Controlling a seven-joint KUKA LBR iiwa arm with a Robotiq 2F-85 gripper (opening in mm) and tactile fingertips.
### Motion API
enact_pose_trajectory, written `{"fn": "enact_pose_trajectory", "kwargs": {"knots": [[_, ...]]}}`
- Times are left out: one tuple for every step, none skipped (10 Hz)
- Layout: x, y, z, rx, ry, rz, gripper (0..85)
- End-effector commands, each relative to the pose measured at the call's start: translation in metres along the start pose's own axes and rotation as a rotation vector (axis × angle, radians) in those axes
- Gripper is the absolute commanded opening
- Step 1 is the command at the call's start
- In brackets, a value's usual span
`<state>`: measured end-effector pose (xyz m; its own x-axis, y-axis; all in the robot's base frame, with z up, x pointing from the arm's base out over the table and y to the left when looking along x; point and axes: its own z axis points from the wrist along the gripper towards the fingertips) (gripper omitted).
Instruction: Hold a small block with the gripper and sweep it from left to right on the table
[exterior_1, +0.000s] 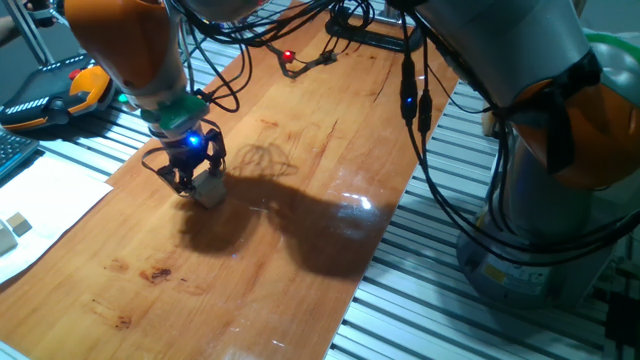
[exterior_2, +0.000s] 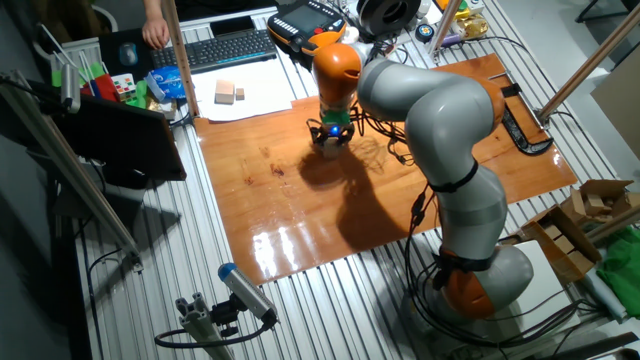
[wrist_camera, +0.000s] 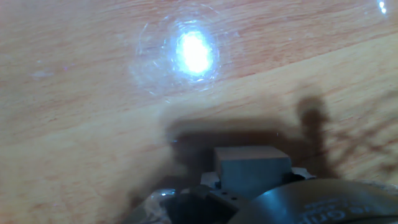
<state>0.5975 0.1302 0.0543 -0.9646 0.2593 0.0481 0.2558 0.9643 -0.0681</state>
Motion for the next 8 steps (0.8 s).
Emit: {"fn": "enact_pose_trajectory", "kwargs": {"knots": [[0.0,0.0,0.0,-0.001,0.006,-0.002,66.7],[0.0,0.0,-0.001,-0.003,0.01,-0.007,64.0],[0.0,0.0,-0.002,-0.003,0.01,-0.013,63.0],[0.0,-0.005,-0.013,-0.001,0.019,-0.025,62.0],[0.0,-0.011,-0.028,0.0,0.044,-0.034,60.7],[0.0,-0.019,-0.042,0.005,0.059,-0.047,58.7],[0.001,-0.028,-0.055,0.014,0.055,-0.082,54.7],[-0.001,-0.037,-0.067,0.028,0.047,-0.137,44.7]]}}
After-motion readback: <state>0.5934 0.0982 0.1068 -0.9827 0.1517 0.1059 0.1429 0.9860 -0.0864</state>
